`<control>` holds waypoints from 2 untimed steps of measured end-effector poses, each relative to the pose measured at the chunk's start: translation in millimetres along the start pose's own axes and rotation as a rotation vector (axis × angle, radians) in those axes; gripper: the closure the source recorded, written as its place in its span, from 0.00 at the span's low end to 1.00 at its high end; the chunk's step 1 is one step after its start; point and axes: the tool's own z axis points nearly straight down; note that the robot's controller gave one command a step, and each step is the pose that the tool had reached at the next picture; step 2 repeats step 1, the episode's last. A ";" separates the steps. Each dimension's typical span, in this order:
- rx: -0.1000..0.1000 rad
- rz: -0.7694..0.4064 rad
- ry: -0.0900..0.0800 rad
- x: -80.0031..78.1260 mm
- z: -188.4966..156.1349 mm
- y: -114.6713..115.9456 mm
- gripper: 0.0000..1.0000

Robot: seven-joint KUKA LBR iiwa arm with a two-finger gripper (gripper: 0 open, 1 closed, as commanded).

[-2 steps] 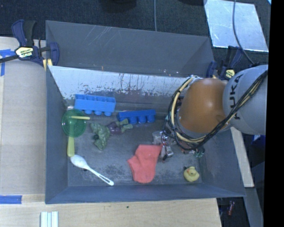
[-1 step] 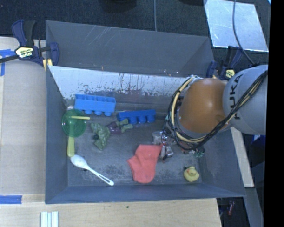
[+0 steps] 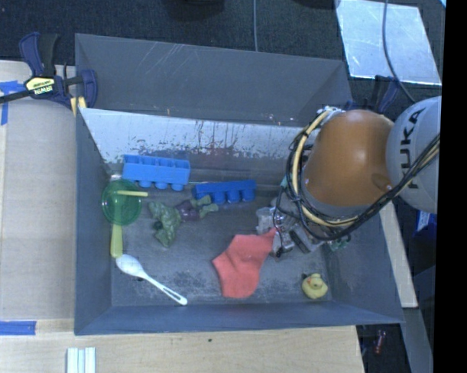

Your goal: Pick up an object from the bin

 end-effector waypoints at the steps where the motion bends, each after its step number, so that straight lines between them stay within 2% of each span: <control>1: 0.001 0.002 -0.003 -4.9 -76.2 14.8 1.00; 2: 0.001 0.002 -0.003 -4.9 -76.2 14.8 1.00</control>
Offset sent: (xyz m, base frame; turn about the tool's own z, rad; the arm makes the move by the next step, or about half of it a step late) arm 0.0148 0.0023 0.1651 -0.0201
